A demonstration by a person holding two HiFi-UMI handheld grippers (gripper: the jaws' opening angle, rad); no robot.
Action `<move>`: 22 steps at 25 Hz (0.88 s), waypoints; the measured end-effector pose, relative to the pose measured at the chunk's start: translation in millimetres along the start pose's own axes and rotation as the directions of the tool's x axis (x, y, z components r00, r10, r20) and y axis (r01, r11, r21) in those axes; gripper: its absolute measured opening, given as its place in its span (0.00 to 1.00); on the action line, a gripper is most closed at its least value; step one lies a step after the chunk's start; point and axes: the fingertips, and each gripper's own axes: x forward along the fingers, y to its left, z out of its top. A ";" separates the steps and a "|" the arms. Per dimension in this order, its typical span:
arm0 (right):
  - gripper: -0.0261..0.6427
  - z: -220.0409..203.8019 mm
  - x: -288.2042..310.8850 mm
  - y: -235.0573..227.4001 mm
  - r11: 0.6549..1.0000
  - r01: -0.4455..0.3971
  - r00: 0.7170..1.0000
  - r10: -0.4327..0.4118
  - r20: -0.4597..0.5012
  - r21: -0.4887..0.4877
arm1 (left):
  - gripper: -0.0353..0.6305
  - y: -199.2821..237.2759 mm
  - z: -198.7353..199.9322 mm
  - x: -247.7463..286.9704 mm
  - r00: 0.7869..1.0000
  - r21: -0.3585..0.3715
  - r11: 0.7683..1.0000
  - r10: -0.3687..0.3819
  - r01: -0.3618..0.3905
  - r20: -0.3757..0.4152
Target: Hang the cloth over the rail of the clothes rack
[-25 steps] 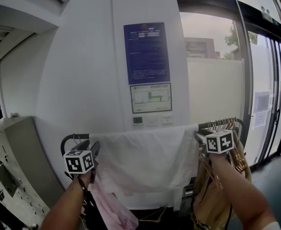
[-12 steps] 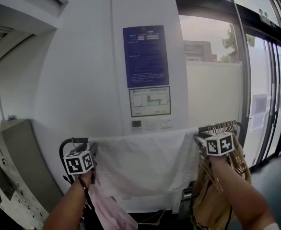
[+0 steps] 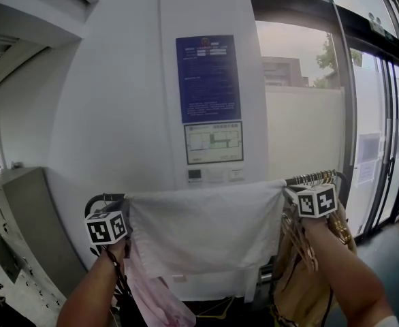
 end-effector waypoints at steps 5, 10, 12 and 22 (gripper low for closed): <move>0.05 12.3 -7.7 -7.6 1.000 0.012 1.000 -0.012 0.003 0.001 | 0.06 -0.9 5.6 0.0 1.000 -0.014 1.000 -0.009 0.009 -0.003; 0.06 -0.6 -9.6 -10.4 0.999 0.015 1.000 -0.015 -0.006 0.036 | 0.07 -2.6 -12.0 -1.1 0.999 -0.034 0.999 -0.013 0.012 -0.030; 0.08 -0.3 -14.9 -12.7 0.999 0.034 0.999 -0.034 0.008 0.026 | 0.07 0.6 -10.0 -5.3 1.000 -0.025 1.000 0.009 -0.009 -0.015; 0.05 19.2 -51.9 38.9 0.991 0.030 0.992 -0.015 0.121 -0.128 | 0.12 -30.6 25.2 -37.0 0.997 0.021 1.000 -0.007 0.005 0.077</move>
